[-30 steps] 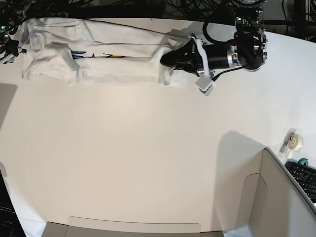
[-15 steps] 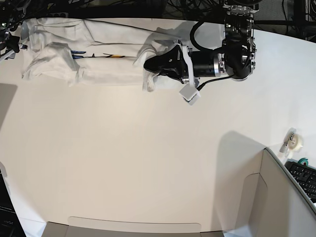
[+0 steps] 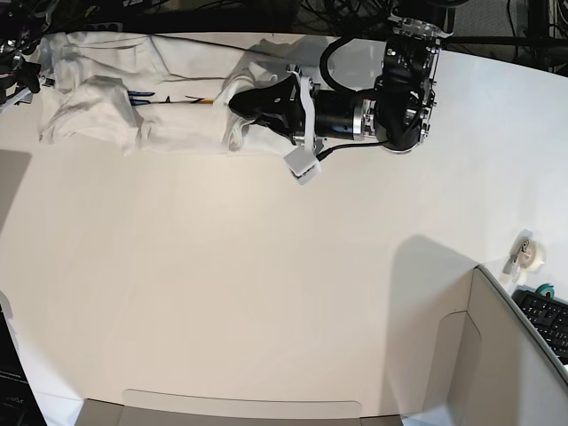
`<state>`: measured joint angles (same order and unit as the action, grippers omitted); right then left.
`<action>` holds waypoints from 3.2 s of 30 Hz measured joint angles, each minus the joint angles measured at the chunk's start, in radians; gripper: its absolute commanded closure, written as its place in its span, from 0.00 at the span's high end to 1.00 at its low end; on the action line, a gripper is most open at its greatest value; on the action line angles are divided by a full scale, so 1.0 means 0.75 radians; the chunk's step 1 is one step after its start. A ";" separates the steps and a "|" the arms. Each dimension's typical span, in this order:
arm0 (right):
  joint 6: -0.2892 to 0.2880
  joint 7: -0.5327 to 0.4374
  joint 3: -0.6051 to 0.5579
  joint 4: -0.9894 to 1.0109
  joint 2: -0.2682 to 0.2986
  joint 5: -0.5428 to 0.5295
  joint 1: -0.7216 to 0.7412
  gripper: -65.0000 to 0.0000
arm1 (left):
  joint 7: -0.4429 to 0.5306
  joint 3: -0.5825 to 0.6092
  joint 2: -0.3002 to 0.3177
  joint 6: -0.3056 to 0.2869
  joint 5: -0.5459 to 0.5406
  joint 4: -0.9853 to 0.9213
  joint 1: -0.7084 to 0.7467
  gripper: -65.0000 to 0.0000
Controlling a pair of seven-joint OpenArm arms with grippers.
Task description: Layout the t-shirt on the table in an organized manner, then fold the t-shirt properly
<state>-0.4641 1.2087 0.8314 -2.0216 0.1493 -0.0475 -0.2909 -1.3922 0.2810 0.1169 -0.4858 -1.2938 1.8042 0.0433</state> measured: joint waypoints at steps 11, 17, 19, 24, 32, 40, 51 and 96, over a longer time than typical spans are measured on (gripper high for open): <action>0.000 -0.001 0.000 -0.001 -0.015 0.002 0.000 0.47 | -0.014 0.001 0.007 -0.001 0.001 0.000 0.005 0.00; 0.000 -0.001 0.000 -0.001 -0.016 0.001 0.000 0.47 | -0.015 0.001 0.007 -0.001 0.001 -0.001 -0.007 0.00; 0.000 -0.001 0.000 -0.001 -0.015 0.002 0.000 0.47 | -0.014 0.001 0.006 -0.001 0.004 -0.002 -0.036 0.00; 0.000 -0.001 -0.001 -0.001 -0.016 0.001 0.000 0.47 | -0.005 0.001 0.004 -0.001 0.001 -0.002 -0.054 0.00; 0.000 0.000 -0.001 -0.001 -0.016 0.001 0.000 0.47 | -0.013 0.033 0.005 0.000 0.002 -0.002 -0.052 0.18; 0.000 0.001 -0.001 -0.001 -0.038 0.012 0.000 0.47 | -0.003 0.070 0.007 -0.001 -0.001 -0.002 -0.061 0.53; -0.155 0.010 -0.023 0.002 -0.038 -0.067 0.032 0.48 | 0.002 -0.021 0.011 -0.001 -0.001 -0.002 -0.062 0.47; -0.310 0.179 0.005 0.922 0.303 -1.582 0.005 0.61 | 0.065 -0.057 0.082 0.006 0.000 -0.087 -0.054 0.46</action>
<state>-0.6964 1.3426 0.8352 -1.3304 0.3767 -1.2343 -0.2874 -1.3437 0.2378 0.1783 -0.4812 -1.2938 1.7386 0.0025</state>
